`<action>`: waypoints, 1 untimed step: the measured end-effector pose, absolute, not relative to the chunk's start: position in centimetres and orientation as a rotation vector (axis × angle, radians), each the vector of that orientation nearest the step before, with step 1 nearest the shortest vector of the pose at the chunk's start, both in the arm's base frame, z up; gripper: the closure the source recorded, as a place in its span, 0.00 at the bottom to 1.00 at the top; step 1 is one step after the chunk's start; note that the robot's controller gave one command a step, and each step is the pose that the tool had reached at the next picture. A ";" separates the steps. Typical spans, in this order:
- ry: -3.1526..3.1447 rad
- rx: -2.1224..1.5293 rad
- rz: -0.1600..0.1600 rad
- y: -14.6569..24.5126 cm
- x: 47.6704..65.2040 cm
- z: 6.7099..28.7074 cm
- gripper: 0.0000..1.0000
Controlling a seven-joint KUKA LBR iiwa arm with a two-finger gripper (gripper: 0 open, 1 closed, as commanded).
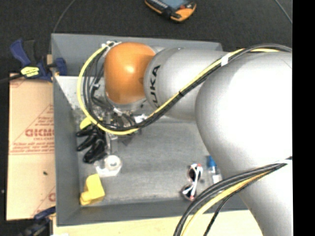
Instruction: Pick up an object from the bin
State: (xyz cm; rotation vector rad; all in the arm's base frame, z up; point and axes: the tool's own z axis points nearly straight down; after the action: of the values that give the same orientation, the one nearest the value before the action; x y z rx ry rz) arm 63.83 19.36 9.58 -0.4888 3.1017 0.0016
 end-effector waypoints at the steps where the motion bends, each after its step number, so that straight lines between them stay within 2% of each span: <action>1: 3.067 -0.614 0.002 21.1 63.3 14.3 0.00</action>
Offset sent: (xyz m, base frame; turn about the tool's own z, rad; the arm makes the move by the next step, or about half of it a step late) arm -0.0273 0.0320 0.0042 -0.4222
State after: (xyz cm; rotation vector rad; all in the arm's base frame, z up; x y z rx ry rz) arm 63.27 21.07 14.32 -0.6136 3.0667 0.0023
